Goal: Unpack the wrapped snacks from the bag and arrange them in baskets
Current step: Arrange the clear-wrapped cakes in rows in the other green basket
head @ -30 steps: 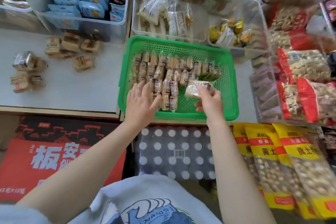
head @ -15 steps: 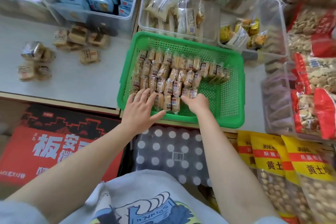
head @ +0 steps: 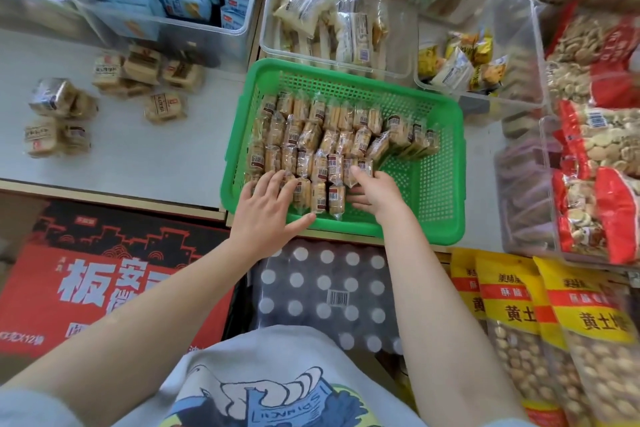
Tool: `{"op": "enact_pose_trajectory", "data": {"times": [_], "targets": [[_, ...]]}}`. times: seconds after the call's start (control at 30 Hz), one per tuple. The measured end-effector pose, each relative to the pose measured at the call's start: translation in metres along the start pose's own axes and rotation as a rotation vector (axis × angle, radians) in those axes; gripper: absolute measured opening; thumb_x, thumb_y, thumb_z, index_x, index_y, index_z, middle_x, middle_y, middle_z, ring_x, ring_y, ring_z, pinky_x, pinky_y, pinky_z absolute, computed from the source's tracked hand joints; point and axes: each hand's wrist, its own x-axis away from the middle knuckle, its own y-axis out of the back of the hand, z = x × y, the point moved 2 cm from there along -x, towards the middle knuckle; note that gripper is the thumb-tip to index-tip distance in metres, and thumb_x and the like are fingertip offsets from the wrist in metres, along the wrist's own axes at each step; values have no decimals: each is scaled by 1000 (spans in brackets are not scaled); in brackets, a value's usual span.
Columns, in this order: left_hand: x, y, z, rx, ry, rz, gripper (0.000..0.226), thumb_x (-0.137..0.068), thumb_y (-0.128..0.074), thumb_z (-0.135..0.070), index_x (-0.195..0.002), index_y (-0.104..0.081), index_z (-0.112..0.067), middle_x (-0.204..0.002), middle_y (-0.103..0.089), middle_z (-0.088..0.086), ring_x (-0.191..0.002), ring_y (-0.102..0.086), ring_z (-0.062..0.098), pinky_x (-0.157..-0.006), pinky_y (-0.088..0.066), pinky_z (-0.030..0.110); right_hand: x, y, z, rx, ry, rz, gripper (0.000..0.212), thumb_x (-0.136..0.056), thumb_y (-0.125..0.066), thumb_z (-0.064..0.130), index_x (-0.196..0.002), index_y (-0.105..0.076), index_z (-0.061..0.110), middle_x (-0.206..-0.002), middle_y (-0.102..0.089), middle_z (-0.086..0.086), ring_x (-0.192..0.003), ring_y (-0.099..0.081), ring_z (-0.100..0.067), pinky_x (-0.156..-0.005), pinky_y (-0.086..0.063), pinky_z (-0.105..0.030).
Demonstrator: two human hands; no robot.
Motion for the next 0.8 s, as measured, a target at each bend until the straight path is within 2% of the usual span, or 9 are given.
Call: {"op": "enact_pose_trajectory", "data": {"times": [0.1,0.2,0.27,0.33,0.4,0.47,0.53,0.63,0.8], "targets": [[2,1,0,14,-17,6,93,-85,-10,-81,-157,-26,-24,-165,-23,4,-153,-15,24,-121,-13,47,26,5,-1,5,59,-77,77,-97,-64,37,-156,-23,10,-128,-63,-17,-93,-71,-22,-81,-59,-35],[3,5,2,125,-66,18,79,-95,-26,-72,-158,-22,-25,-167,-15,2,-154,-5,20,-123,-4,43,56,3,6,128,131,-244,60,-96,-63,35,-145,-37,14,-122,-64,-9,-79,-70,-14,-74,-57,-34],[10,15,13,302,-95,-76,66,-97,-35,-60,-154,-32,-26,-165,-19,0,-154,-5,18,-124,-5,42,76,-7,19,165,224,-325,42,-97,-60,30,-134,-48,14,-105,-66,-4,-74,-68,-13,-65,-53,-31],[26,27,38,418,-63,-274,55,-95,-38,-50,-142,-49,-22,-159,-33,2,-150,-18,21,-121,-18,44,99,-29,39,146,355,-327,24,-97,-58,24,-119,-57,16,-93,-66,-2,-75,-68,-18,-61,-51,-28],[41,33,79,461,51,-428,45,-94,-42,-40,-130,-56,-17,-151,-43,6,-142,-30,25,-114,-28,44,117,-67,60,166,466,-252,9,-97,-57,21,-106,-60,21,-92,-67,-1,-80,-69,-21,-63,-53,-27],[54,31,132,456,208,-459,37,-95,-50,-31,-127,-56,-14,-147,-46,10,-136,-34,30,-110,-30,46,128,-120,78,223,551,-106,5,-97,-57,20,-101,-61,22,-94,-67,-2,-82,-68,-19,-67,-55,-26],[66,22,191,427,370,-389,38,-95,-59,-25,-131,-54,-12,-150,-44,13,-139,-35,34,-113,-28,48,132,-180,88,286,574,70,4,-97,-58,20,-98,-62,20,-91,-68,-3,-77,-67,-17,-68,-56,-28],[85,8,275,369,598,-273,57,-98,-57,-38,-143,-46,-5,-154,-36,21,-146,-27,36,-118,-24,48,120,-274,88,427,508,281,4,-95,-61,19,-92,-61,21,-83,-67,-3,-67,-65,-16,-68,-50,-34],[96,-5,378,344,816,-92,92,-96,-48,-61,-157,-13,-2,-165,-7,22,-154,-2,34,-122,-15,46,90,-396,78,583,377,362,4,-92,-61,18,-91,-58,21,-93,-68,-7,-71,-66,-19,-67,-50,-33]]}}
